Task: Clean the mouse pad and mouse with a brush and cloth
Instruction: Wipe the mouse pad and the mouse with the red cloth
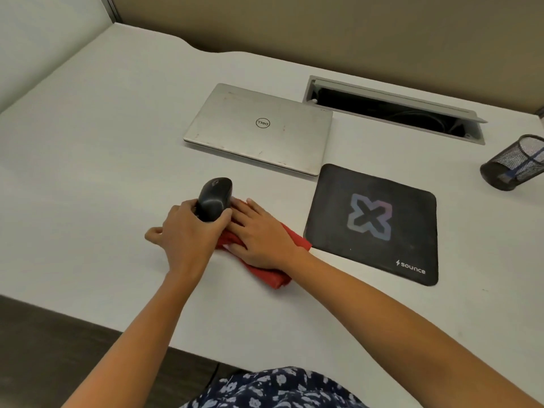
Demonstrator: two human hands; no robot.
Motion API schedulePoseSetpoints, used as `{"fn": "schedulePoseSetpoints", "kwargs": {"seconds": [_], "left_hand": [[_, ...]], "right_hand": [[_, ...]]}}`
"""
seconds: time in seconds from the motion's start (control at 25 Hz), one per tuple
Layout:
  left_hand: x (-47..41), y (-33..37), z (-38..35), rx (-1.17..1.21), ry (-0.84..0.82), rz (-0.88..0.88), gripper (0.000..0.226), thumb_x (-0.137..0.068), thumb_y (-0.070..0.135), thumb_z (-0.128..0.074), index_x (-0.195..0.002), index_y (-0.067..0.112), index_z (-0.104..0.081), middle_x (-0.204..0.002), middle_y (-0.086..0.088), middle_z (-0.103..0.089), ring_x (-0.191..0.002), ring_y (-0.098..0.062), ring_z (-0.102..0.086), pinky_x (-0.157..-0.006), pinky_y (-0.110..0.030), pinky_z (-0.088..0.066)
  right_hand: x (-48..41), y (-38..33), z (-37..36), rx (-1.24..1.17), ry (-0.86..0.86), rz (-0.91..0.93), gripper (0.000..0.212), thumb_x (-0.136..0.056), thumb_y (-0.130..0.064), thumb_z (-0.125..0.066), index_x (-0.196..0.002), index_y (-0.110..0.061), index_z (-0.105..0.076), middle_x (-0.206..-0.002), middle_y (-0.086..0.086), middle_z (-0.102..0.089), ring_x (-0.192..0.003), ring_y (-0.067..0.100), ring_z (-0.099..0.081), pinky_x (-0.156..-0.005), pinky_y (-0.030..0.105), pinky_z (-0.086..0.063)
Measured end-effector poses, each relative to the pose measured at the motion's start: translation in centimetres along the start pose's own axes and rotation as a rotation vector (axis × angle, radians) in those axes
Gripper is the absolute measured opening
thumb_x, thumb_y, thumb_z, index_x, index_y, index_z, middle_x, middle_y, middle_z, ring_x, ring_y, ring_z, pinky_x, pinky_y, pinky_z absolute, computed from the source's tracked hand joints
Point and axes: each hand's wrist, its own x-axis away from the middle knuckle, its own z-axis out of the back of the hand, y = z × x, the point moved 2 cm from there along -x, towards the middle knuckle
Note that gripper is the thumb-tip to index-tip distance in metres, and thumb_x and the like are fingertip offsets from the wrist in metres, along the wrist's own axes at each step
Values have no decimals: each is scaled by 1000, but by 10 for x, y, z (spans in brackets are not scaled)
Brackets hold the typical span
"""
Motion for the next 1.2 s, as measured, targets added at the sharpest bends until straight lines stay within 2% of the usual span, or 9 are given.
{"fn": "schedulePoseSetpoints", "kwargs": {"seconds": [0.08,0.16,0.4,0.56,0.68,0.8,0.92,1.04,1.2], "left_hand": [[1,-2,-3,-25,-19,0,35,-73,61,-62,-83,29,-52,-79,10,-56,-80,-14,-49,-76,-38,-20],[4,-3,-7,-41,-37,-9,35,-74,61,-61,-83,29,-53,-79,9,-57,-78,-15,-49,-76,-38,-20],[15,-7,-18,-120,-77,-47,37,-75,58,-60,-86,22,-58,-81,3,-61,-77,-18,-51,-76,-37,-18],[21,-8,-22,-230,-115,-60,53,-76,59,-60,-104,14,-62,-94,-6,-60,-84,-22,-51,-81,-41,-22],[27,3,-24,-269,-74,-52,78,-77,60,-59,-135,10,-45,-129,-16,-47,-111,-36,-49,-94,-51,-29],[41,31,-38,-164,-116,-316,75,-85,52,-54,-148,18,-28,-155,-10,-23,-137,-34,-31,-106,-59,-26],[60,60,-68,-212,-314,-652,64,-95,48,-42,-152,27,-22,-162,-3,-9,-148,-25,-13,-114,-62,-5],[76,79,-99,-349,-454,-885,62,-98,52,-27,-153,30,-11,-163,-1,3,-150,-22,1,-111,-58,17],[94,87,-122,-432,-549,-978,62,-98,55,-16,-154,31,-1,-163,1,4,-150,-23,3,-111,-55,21]], "right_hand": [[15,-5,1,8,-10,106,52,-92,-42,-46,-142,-27,-40,-153,-1,-33,-146,20,-17,-120,43,-12],[34,-8,1,32,-31,151,53,-94,-43,-43,-145,-32,-32,-156,-2,-26,-147,18,-11,-121,41,-7],[91,-12,4,59,-45,22,60,-95,-45,-38,-150,-30,-19,-160,-3,-13,-148,17,1,-121,42,-5],[138,-6,8,61,-61,-126,64,-94,-45,-38,-151,-31,-13,-160,-5,-9,-148,16,3,-121,41,-3],[173,-1,12,60,-89,-196,64,-94,-46,-37,-151,-32,-11,-160,-7,-7,-148,15,3,-121,40,0],[200,3,15,73,-106,-301,64,-95,-48,-34,-151,-34,-7,-160,-10,-3,-148,14,4,-121,38,3],[226,5,17,69,-106,-390,61,-95,-51,-27,-151,-36,-6,-160,-11,-2,-148,14,3,-121,38,1],[255,9,21,55,-69,-505,59,-96,-54,-24,-150,-38,-6,-160,-13,-3,-148,13,2,-120,40,-4],[296,18,28,34,27,-719,57,-96,-55,-22,-150,-36,-13,-159,-11,-8,-148,14,0,-120,46,-11]]}}
